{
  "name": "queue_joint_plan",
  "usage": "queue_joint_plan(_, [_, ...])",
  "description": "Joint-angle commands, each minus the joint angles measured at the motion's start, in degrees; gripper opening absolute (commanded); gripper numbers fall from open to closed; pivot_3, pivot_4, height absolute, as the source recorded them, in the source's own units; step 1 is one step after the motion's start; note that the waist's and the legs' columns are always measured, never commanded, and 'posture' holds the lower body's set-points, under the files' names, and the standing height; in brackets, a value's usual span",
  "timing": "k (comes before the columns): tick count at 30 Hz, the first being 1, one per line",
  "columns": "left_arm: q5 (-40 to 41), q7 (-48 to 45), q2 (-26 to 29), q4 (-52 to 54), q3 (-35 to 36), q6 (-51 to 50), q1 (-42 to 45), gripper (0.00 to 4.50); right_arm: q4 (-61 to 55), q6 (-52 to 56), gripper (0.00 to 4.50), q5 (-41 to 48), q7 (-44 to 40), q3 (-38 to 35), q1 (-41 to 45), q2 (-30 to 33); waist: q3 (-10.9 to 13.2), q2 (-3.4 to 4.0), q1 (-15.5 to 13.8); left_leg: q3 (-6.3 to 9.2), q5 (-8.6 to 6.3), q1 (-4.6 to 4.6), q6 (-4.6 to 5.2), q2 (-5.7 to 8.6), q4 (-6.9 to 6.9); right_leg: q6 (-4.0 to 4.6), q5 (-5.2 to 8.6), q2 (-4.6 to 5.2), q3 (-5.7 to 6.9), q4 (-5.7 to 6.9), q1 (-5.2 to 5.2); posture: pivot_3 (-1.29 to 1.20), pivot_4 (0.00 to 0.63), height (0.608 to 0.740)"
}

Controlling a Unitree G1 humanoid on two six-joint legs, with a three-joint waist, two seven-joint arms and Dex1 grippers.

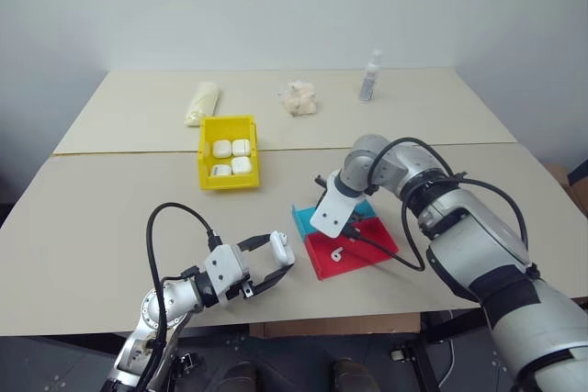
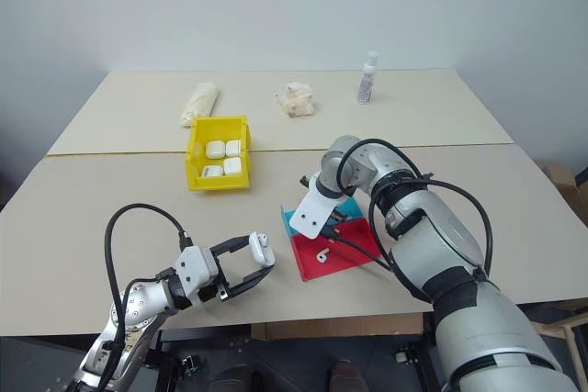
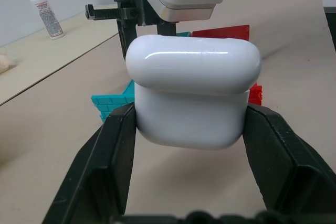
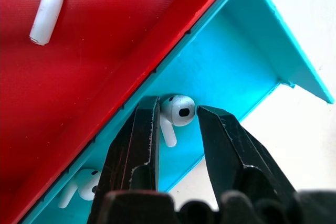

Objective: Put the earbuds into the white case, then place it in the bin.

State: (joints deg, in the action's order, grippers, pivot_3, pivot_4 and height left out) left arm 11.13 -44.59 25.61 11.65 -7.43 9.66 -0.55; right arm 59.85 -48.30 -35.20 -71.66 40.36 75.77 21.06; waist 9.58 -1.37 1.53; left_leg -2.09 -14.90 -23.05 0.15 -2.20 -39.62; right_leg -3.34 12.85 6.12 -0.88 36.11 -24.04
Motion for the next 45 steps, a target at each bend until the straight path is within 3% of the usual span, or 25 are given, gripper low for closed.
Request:
queue_joint_plan(1, [0.17, 0.4, 0.14, 2.33, 0.15, -0.05, 0.17, 2.75, 0.83, -0.8, 0.99, -0.57, -0.46, 1.03, -0.96, -0.08, 0.0, 0.0, 0.06, 0.0, 0.0, 0.0, 0.0, 0.0, 0.0, 0.0, 0.0, 0.0, 0.0, 0.0, 0.0, 0.0, 0.15, 0.74])
queue_joint_plan(3, [0.23, 0.46, 0.18, 2.36, 0.19, -0.08, 0.2, 2.75, 0.58, 0.75, 0.61, -0.25, -0.39, 0.53, -1.24, -0.35, -0.01, 0.01, 0.11, 0.0, 0.0, 0.0, 0.0, 0.0, 0.01, 0.0, 0.0, 0.0, 0.0, 0.0, 0.01, 0.0, 0.15, 0.74])
queue_joint_plan(11, [0.25, 0.36, -0.02, 1.73, 0.08, 0.18, 0.69, 2.75, -0.13, 1.52, 0.61, -0.55, 0.39, 0.34, -1.53, 0.08, -0.01, 0.01, 0.49, 0.0, 0.0, 0.01, 0.0, 0.0, 0.01, 0.0, 0.0, 0.0, 0.0, 0.0, 0.01, 0.0, 0.15, 0.74])
queue_joint_plan(15, [1.08, -0.03, -0.37, 1.33, 0.07, -0.16, 2.01, 2.75, -2.22, 3.73, 0.61, 3.39, -0.73, -3.03, -1.28, 1.05, -0.01, 0.0, 0.57, 0.0, 0.0, 0.01, 0.0, 0.0, 0.0, 0.0, 0.0, 0.0, 0.0, 0.01, 0.01, 0.0, 0.15, 0.74])
queue_joint_plan(19, [2.61, -1.12, -0.04, 1.21, 0.61, -0.78, 3.67, 2.75, -8.39, 10.8, 0.61, 13.19, -2.54, -11.65, -0.6, 3.67, 0.03, 0.07, 0.53, 0.02, 0.0, -0.18, 0.0, 0.01, 0.0, 0.0, -0.01, 0.01, 0.01, 0.05, -0.14, 0.0, 0.15, 0.74])
queue_joint_plan(24, [5.29, -2.75, 0.01, 1.45, 1.19, -2.17, 6.61, 2.75, -30.0, 29.74, 0.61, 26.07, -4.58, -23.16, -6.38, 9.29, 0.07, 0.12, -0.06, 0.05, 0.0, -0.32, 0.0, -0.04, 0.01, -0.01, -0.01, 0.01, 0.05, 0.1, -0.19, 0.0, 0.15, 0.74])
queue_joint_plan(29, [10.77, -2.09, -1.91, 4.11, 1.55, -8.73, 11.56, 2.75, -61.73, 60.25, 0.61, 44.51, 1.67, -39.59, -19.92, 13.82, 0.06, 0.1, -1.58, 0.09, -0.01, -0.33, 0.02, -0.03, -0.08, -0.02, -0.02, 0.02, 0.11, 0.06, -0.09, 0.0, 0.15, 0.74])
queue_joint_plan(34, [16.34, -4.97, -2.14, 5.19, 1.86, -13.27, 15.72, 2.75, -81.23, 77.07, 0.61, 64.08, 10.17, -53.92, -33.83, 13.96, 0.05, 0.08, -2.18, 0.16, -0.02, -0.32, 0.03, 0.0, -0.1, -0.05, -0.03, 0.02, 0.13, -0.02, -0.01, 0.0, 0.15, 0.74])
queue_joint_plan(40, [20.1, -7.86, -3.61, 4.06, 1.07, -16.91, 20.07, 2.75, -96.06, 83.72, 0.61, 86.92, 23.69, -60.42, -44.23, 6.09, 0.04, 0.09, -1.34, 0.17, -0.02, -0.21, 0.03, 0.02, -0.06, -0.04, -0.03, -0.02, 0.04, -0.05, -0.02, 0.0, 0.15, 0.74])
queue_joint_plan(45, [20.53, -9.81, -6.5, 2.16, 0.66, -15.57, 21.39, 2.75, -99.77, 82.48, 0.61, 89.74, 27.46, -56.99, -49.95, 5.29, 0.04, 0.08, -1.32, 0.19, -0.02, -0.22, 0.04, 0.05, -0.11, -0.07, -0.04, -0.02, 0.03, -0.11, 0.05, 0.0, 0.15, 0.74])
